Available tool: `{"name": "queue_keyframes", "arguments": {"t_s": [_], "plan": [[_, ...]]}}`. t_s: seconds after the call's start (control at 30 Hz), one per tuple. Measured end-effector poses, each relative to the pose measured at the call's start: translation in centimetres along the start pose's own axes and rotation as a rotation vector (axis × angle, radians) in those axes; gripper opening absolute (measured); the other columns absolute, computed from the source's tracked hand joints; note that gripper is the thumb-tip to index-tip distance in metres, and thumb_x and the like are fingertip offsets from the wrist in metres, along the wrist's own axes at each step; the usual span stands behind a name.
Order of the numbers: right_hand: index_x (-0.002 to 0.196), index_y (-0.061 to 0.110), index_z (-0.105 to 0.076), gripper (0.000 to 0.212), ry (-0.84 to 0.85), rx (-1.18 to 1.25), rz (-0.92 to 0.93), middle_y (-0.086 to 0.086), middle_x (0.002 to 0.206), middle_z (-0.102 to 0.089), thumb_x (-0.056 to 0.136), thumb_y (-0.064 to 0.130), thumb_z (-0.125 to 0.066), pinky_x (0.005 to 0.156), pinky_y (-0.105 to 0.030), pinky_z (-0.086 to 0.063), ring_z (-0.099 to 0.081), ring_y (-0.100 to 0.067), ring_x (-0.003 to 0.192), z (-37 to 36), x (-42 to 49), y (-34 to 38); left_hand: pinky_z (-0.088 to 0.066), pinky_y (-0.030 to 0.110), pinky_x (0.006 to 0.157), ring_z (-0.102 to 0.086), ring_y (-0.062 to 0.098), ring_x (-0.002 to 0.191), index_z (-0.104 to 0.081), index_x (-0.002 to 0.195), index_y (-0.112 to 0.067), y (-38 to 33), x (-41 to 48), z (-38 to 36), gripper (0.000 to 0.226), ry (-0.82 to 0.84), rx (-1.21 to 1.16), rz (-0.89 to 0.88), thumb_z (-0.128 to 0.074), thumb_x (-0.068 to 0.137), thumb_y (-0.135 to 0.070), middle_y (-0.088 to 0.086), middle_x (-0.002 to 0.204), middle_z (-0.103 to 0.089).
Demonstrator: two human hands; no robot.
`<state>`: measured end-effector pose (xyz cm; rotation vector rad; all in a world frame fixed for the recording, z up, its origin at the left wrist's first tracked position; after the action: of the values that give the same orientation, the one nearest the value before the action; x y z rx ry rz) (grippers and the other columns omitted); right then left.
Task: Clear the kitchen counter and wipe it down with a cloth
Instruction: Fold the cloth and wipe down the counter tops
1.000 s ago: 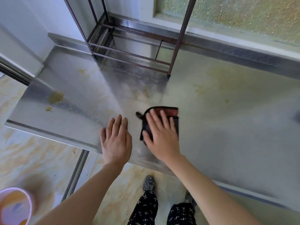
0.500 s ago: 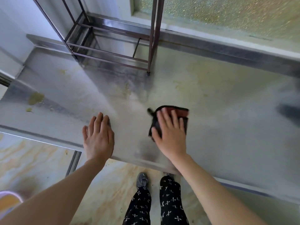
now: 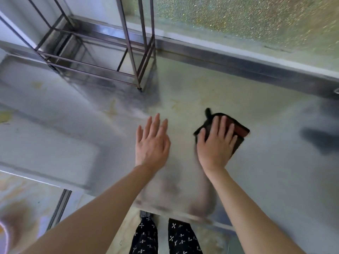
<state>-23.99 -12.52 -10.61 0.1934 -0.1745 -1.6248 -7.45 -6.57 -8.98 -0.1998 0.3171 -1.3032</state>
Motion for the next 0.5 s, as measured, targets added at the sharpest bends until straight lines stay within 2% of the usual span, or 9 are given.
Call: {"name": "queue_keyframes", "arguments": {"t_s": [0.07, 0.13, 0.17, 0.2, 0.23, 0.3, 0.4, 0.47, 0.5], "plan": [[0.145, 0.021, -0.031, 0.059, 0.091, -0.07, 0.358, -0.001, 0.153, -0.029, 0.091, 0.045, -0.03, 0.112, -0.048, -0.019, -0.024, -0.031, 0.141, -0.2, -0.9, 0.0, 0.0, 0.041, 0.114, -0.004, 0.019, 0.144, -0.021, 0.146, -0.023, -1.8, 1.8, -0.2, 0.052, -0.035, 0.014, -0.012, -0.024, 0.095, -0.031, 0.001, 0.157, -0.01], [0.145, 0.026, -0.031, 0.057, 0.195, -0.109, 0.721, 0.005, 0.153, -0.028, 0.092, 0.047, -0.032, 0.114, -0.042, -0.016, -0.022, -0.024, 0.142, 0.3, 0.0, -1.6, 0.0, 0.042, 0.115, -0.002, 0.019, 0.145, -0.016, 0.148, -0.019, -2.3, 3.5, -0.6, 0.052, -0.039, 0.03, 0.058, -0.023, 0.097, -0.031, 0.002, 0.157, -0.006], [0.144, 0.028, -0.032, 0.056, 0.21, -0.108, 0.814, 0.007, 0.152, -0.028, 0.091, 0.047, -0.032, 0.113, -0.041, -0.015, -0.023, -0.023, 0.142, 0.6, 1.4, -2.5, 0.0, 0.042, 0.115, 0.0, 0.019, 0.145, -0.013, 0.148, -0.017, -2.0, 4.0, -0.8, 0.054, -0.035, 0.038, 0.111, -0.02, 0.097, -0.033, 0.003, 0.158, -0.003], [0.143, 0.03, -0.033, 0.056, 0.201, -0.114, 0.828, 0.008, 0.152, -0.029, 0.09, 0.048, -0.032, 0.112, -0.041, -0.015, -0.024, -0.022, 0.141, 0.7, 3.2, -3.3, 0.0, 0.042, 0.115, 0.001, 0.019, 0.144, -0.011, 0.148, -0.015, -1.6, 4.3, -1.2, 0.057, -0.028, 0.046, 0.158, -0.016, 0.095, -0.036, 0.004, 0.158, -0.001], [0.143, 0.031, -0.033, 0.057, 0.182, -0.121, 0.762, 0.008, 0.152, -0.029, 0.089, 0.049, -0.031, 0.112, -0.041, -0.016, -0.025, -0.021, 0.141, 0.8, 5.2, -3.9, 0.0, 0.043, 0.115, 0.002, 0.018, 0.144, -0.009, 0.148, -0.014, -1.1, 4.4, -1.5, 0.062, -0.015, 0.054, 0.191, -0.012, 0.093, -0.04, 0.004, 0.158, 0.0], [0.144, 0.029, -0.031, 0.058, 0.141, -0.108, 0.499, 0.006, 0.154, -0.025, 0.09, 0.049, -0.028, 0.113, -0.043, -0.017, -0.022, -0.023, 0.142, 1.0, 9.1, -4.6, 0.0, 0.042, 0.116, 0.003, 0.018, 0.144, -0.006, 0.148, -0.013, -0.6, 4.2, -2.1, 0.066, 0.004, 0.057, 0.213, -0.006, 0.09, -0.044, 0.004, 0.158, 0.001], [0.146, 0.021, -0.026, 0.057, 0.068, -0.051, 0.15, -0.002, 0.156, -0.02, 0.095, 0.044, -0.029, 0.115, -0.048, -0.011, -0.014, -0.029, 0.143, 0.8, 12.8, -3.6, 0.0, 0.042, 0.115, 0.004, 0.017, 0.144, -0.007, 0.148, -0.012, -0.8, 4.1, -2.2, 0.066, 0.0, 0.057, 0.22, -0.005, 0.09, -0.043, 0.004, 0.158, 0.0], [0.148, 0.018, -0.022, 0.058, 0.075, -0.009, 0.032, -0.005, 0.157, -0.016, 0.096, 0.042, -0.029, 0.115, -0.051, -0.007, -0.01, -0.032, 0.144, 0.3, 13.6, -1.2, -0.001, 0.043, 0.115, 0.003, 0.018, 0.144, -0.007, 0.148, -0.011, -0.9, 4.2, -2.1, 0.066, -0.002, 0.066, 0.221, -0.005, 0.089, -0.042, 0.005, 0.157, -0.001], [0.148, 0.017, -0.021, 0.058, 0.088, -0.01, 0.054, -0.005, 0.157, -0.015, 0.096, 0.042, -0.028, 0.115, -0.051, -0.006, -0.009, -0.033, 0.144, 0.0, 13.5, 0.4, 0.0, 0.042, 0.115, 0.004, 0.018, 0.144, -0.007, 0.148, -0.011, -0.9, 4.2, -2.0, 0.066, 0.006, 0.07, 0.218, -0.005, 0.09, -0.042, 0.005, 0.157, 0.0]]}}
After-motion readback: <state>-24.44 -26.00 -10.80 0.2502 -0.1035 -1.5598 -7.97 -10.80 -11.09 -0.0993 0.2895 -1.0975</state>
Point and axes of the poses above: each hand's wrist, its own x-axis towards the middle knuckle, its own z-axis out of the back of the hand, y = z × x, the point moved 2 cm from there along x, towards the middle knuckle
